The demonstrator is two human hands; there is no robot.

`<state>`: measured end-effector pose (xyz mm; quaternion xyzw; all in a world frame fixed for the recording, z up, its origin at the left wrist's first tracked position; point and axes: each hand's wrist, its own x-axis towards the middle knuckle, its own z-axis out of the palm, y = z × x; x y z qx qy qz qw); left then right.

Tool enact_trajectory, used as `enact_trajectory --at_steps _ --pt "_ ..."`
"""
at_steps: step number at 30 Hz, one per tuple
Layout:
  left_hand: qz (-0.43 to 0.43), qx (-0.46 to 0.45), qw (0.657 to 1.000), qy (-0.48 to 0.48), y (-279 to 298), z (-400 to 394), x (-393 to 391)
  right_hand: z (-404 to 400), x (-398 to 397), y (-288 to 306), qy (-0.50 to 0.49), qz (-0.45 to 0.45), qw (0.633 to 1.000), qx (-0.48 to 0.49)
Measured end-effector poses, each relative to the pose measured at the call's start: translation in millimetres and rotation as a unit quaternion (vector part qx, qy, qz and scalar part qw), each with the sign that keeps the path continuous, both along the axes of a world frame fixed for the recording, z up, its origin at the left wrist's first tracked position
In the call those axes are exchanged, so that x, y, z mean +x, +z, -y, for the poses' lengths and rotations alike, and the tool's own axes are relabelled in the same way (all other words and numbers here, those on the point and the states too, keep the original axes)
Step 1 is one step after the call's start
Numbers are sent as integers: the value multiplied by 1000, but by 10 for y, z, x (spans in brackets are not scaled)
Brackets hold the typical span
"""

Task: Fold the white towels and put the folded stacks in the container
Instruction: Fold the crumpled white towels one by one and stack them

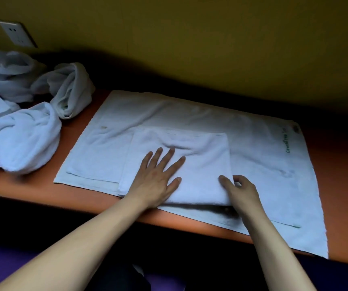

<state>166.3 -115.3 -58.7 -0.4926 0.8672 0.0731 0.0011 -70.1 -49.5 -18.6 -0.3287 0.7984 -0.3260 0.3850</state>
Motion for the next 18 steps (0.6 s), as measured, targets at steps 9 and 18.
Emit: enact_trajectory --at_steps 9,18 --pt "-95 13 964 247 85 -461 552 31 322 284 -34 34 991 -127" --pt "-314 7 907 282 49 -468 713 343 1513 596 147 -164 954 -203"
